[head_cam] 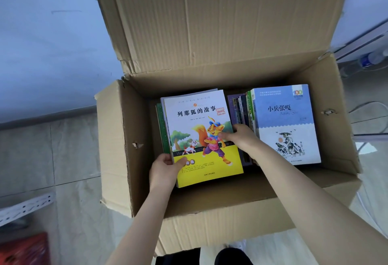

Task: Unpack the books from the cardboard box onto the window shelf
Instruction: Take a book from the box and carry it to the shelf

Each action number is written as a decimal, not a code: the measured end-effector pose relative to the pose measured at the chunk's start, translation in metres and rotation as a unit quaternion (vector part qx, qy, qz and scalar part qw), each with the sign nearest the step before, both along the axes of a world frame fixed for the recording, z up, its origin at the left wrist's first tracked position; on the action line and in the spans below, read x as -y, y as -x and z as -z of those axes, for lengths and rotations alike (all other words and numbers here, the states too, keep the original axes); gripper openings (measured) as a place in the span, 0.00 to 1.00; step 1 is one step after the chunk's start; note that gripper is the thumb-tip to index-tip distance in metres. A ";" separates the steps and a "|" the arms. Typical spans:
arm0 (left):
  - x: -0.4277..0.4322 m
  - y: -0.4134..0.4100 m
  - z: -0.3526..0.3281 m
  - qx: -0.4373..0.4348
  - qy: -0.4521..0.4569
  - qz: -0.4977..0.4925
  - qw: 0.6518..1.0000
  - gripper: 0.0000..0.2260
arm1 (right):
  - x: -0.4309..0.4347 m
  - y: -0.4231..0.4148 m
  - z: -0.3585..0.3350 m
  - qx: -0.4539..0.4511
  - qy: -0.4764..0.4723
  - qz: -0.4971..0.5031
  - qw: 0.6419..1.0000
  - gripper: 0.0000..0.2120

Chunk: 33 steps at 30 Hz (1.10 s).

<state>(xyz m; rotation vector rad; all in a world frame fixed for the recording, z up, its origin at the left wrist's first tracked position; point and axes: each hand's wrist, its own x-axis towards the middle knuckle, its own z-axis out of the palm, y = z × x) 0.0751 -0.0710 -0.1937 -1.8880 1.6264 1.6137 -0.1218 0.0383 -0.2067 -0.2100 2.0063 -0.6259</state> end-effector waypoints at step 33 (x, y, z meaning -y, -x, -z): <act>-0.074 -0.343 -0.515 -0.347 0.266 -0.278 0.855 0.25 | 0.092 -0.269 -0.590 0.009 0.446 -0.388 0.807 0.11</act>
